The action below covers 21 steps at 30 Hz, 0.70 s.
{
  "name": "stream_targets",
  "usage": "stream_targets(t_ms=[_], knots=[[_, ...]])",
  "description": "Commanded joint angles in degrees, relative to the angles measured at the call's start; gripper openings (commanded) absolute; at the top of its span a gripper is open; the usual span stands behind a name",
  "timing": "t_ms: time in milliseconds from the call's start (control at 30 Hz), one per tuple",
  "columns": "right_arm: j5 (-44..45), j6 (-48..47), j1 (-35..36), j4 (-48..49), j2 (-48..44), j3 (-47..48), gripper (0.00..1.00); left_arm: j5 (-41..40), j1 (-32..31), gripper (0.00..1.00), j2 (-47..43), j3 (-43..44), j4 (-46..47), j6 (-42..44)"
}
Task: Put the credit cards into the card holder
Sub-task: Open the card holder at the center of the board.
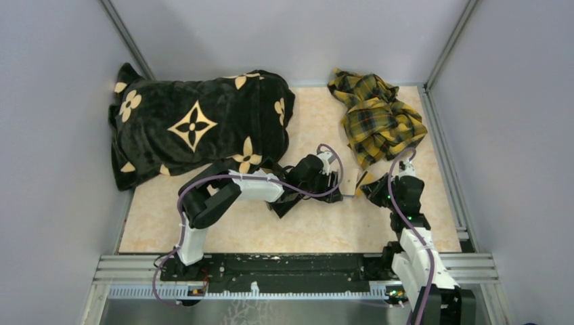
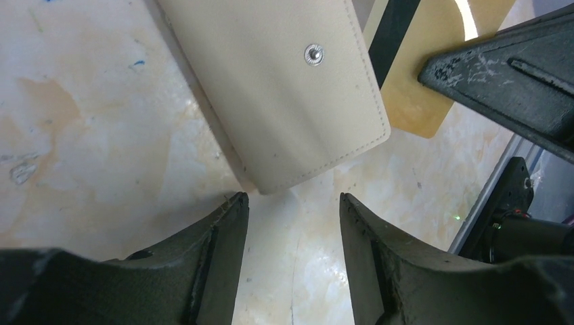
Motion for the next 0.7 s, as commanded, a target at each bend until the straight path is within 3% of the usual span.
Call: stream_targets(t_ms=[0,667], knots=[[-1.6,0.1,-0.3,4.2,0.9,0.6,0.0,-3.1,-0.1,0.61,-0.8,-3.0,-10.2,1.4],[-1.0,0.1,0.7,5.9,4.4,3.0,0.0,-7.6,-0.1,0.62,-3.7,-3.4,-12.7,3.4]])
